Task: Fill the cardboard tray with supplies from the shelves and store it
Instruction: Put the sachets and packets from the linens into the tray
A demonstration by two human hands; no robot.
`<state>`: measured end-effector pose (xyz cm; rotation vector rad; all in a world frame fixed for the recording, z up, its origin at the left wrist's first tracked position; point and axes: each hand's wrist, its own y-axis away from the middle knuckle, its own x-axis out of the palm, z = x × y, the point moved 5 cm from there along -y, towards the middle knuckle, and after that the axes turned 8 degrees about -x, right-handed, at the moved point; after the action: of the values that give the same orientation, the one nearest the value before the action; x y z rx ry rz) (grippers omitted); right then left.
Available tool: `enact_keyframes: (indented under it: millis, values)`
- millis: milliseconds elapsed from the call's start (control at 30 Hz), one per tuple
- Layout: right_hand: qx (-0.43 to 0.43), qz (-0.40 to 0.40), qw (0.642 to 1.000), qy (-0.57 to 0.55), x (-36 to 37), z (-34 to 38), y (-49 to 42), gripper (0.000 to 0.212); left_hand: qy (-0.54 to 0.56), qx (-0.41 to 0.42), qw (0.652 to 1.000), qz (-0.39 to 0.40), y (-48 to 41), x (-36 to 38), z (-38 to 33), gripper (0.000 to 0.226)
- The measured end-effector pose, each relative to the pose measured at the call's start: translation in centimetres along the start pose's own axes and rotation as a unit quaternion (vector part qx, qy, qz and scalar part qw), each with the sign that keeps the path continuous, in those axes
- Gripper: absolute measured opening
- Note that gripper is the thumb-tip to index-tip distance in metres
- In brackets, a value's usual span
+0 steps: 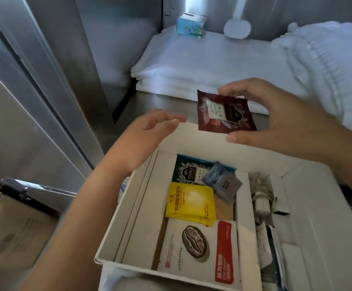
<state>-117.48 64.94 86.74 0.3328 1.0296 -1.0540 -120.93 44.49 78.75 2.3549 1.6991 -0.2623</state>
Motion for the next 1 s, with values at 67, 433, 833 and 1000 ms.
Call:
enact_keyframes:
  millis: [67,433,833,1000]
  values:
    - [0.007,0.034,0.999,0.001,0.8,0.6,1.6,0.067,0.000,-0.005,1.000,-0.003,0.0,0.0,-0.1,0.020]
    - [-0.008,0.266,0.963,0.032,7.2,2.2,7.6,0.069,0.020,-0.003,1.000,-0.001,0.4,0.1,0.0,0.018]
    - [-0.002,0.372,0.928,-0.009,9.6,2.6,8.9,0.075,0.012,-0.005,1.000,-0.009,0.3,-0.1,0.1,0.018]
    - [0.000,0.386,0.922,-0.025,9.8,2.2,9.0,0.064,0.009,-0.003,1.000,-0.007,0.3,0.0,0.1,0.019]
